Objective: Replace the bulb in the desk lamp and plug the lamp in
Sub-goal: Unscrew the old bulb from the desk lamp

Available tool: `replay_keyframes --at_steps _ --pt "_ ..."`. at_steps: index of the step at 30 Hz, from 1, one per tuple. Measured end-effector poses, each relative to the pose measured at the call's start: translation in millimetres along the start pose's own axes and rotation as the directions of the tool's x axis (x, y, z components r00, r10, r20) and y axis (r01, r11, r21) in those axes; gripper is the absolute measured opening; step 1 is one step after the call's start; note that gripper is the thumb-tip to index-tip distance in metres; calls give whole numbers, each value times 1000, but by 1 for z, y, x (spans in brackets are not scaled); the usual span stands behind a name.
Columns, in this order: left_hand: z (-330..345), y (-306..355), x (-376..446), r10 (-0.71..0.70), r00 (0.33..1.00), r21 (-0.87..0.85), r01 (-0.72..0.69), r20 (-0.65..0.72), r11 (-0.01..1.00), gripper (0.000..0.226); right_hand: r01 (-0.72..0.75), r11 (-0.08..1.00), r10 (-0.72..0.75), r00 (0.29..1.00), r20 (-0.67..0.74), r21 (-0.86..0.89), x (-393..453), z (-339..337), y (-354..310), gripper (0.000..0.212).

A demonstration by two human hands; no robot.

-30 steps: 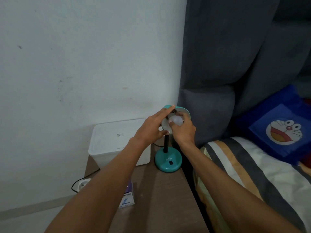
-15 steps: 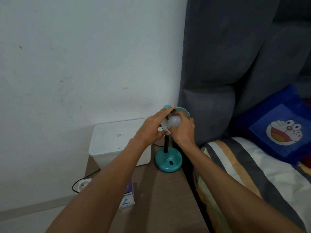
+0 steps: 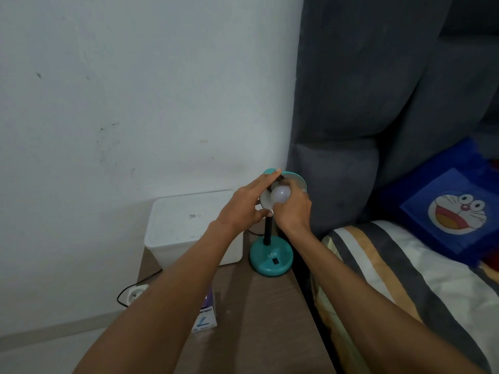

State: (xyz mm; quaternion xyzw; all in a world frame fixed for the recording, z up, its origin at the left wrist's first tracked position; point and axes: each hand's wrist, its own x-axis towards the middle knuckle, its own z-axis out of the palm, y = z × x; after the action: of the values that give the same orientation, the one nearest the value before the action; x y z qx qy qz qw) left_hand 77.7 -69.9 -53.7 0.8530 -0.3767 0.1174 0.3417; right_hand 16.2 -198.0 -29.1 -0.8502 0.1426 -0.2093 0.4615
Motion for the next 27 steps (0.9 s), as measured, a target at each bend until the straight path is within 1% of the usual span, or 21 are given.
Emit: replay_keyframes --at_steps 3,6,9,11,16,20,21,24,27 --pt "0 -1 0 -4 1000 1 4 -1 1000 104 -4 998 5 1000 -19 56 -1 1 0 46" --pt "-1 -1 0 -9 1000 -14 9 8 1000 106 -53 994 56 998 -25 93 1 -4 3 57" --pt "0 0 -1 -14 1000 -15 14 6 1000 107 -41 996 42 999 -11 75 1 -6 2 46" --pt "1 1 0 -14 1000 -12 14 2 1000 106 -32 995 33 999 -11 90 1 -6 1 45" --pt "-1 2 -1 -8 1000 -31 8 -1 999 105 -157 974 152 987 46 161 6 -6 -2 48" --pt "0 3 -1 -3 1000 -37 3 -1 999 105 -142 974 143 990 7 174 6 -6 -3 31" --pt "0 4 -1 -1 1000 -36 1 1 999 105 -146 972 150 989 -5 182 6 -6 -2 33" --pt "0 4 -1 -9 1000 -38 9 3 999 105 -190 961 201 979 -34 200 6 -6 -3 50" --pt "-1 3 0 -11 1000 -38 11 2 999 106 -211 952 224 974 -31 223 6 -6 -3 49"
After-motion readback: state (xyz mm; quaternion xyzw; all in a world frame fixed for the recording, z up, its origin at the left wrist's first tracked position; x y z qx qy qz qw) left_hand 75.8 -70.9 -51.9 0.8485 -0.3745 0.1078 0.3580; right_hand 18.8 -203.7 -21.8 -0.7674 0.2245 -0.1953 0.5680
